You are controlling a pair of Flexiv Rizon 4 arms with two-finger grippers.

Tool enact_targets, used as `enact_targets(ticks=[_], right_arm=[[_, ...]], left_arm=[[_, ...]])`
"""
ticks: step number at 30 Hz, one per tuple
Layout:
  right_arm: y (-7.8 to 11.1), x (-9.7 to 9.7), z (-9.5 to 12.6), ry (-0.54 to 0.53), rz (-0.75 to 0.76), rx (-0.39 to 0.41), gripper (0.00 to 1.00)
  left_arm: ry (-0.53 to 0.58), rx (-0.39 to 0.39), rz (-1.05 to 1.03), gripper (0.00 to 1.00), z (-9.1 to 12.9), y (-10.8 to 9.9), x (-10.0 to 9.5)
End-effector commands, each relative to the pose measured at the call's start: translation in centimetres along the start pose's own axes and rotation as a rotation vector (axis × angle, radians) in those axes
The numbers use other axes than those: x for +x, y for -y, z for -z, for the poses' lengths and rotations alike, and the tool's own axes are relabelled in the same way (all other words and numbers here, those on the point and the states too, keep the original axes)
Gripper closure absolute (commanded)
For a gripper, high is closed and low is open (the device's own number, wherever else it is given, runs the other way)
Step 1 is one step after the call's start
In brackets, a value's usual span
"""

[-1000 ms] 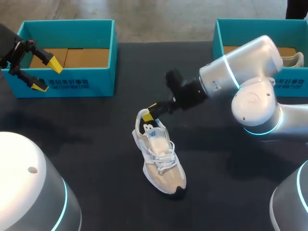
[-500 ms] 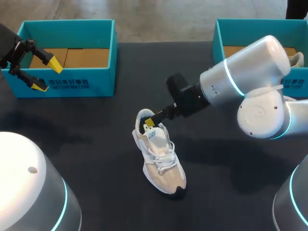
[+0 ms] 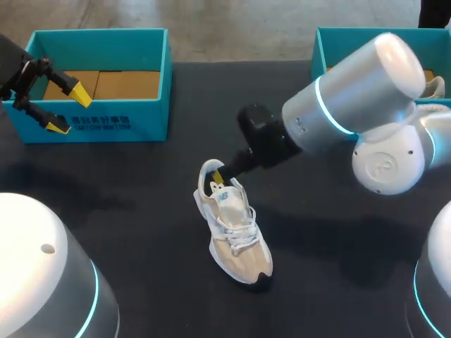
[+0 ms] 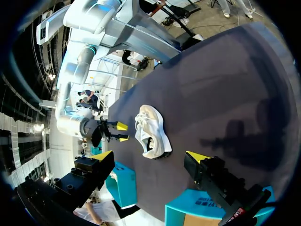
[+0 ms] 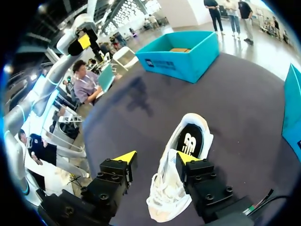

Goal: Take the shoe out of the shoebox, open the shoe tongue, remove and reinsert the insole, then place the shoe into the shoebox

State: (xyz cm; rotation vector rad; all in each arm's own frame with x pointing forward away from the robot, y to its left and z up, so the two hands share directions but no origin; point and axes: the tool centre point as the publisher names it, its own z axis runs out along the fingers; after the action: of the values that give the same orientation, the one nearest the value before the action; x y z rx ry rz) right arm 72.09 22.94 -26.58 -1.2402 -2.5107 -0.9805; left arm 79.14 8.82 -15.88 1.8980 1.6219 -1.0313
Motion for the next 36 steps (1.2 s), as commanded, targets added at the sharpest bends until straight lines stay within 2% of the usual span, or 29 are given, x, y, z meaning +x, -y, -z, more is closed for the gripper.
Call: enact_targets(ticks=[1,3,10,16,19,20,21,22,23,31,36], right_arm=[[-0.4,0.7,0.9,0.344,-0.016,-0.006,0.44],[-0.5,0.9,1.2,0.37,-0.022,-0.002,0.52],[-0.7,1.0,1.2,0.501,-0.077,0.019,0.58],[-0.7,1.0,1.1,0.507,-0.082,0.013,0.68],[-0.7,1.0,1.1,0.507,-0.082,0.013,0.66],[-0.7,1.0,1.1,0.507,-0.082,0.013,0.68],[-0.7,1.0,1.1,0.507,-0.082,0.013,0.82],[-0.7,1.0,1.1,0.507,-0.082,0.013,0.84],[-0.7,1.0,1.1,0.507,-0.082,0.013,0.75],[-0.7,1.0,1.1,0.507,-0.082,0.013,0.64],[-0.7,1.0,0.1,0.535,-0.091,0.025,0.6]], left_arm=[[-0.002,-0.001,0.0,0.0,0.0,0.1,0.0],[-0.002,-0.001,0.0,0.0,0.0,0.1,0.0],[-0.002,-0.001,0.0,0.0,0.0,0.1,0.0],[-0.002,-0.001,0.0,0.0,0.0,0.1,0.0],[-0.002,-0.001,0.0,0.0,0.0,0.1,0.0],[-0.002,-0.001,0.0,0.0,0.0,0.1,0.0],[-0.002,-0.001,0.0,0.0,0.0,0.1,0.0],[-0.002,-0.001,0.0,0.0,0.0,0.1,0.0],[-0.002,-0.001,0.0,0.0,0.0,0.1,0.0],[-0.002,-0.001,0.0,0.0,0.0,0.1,0.0],[-0.002,-0.001,0.0,0.0,0.0,0.1,0.0]])
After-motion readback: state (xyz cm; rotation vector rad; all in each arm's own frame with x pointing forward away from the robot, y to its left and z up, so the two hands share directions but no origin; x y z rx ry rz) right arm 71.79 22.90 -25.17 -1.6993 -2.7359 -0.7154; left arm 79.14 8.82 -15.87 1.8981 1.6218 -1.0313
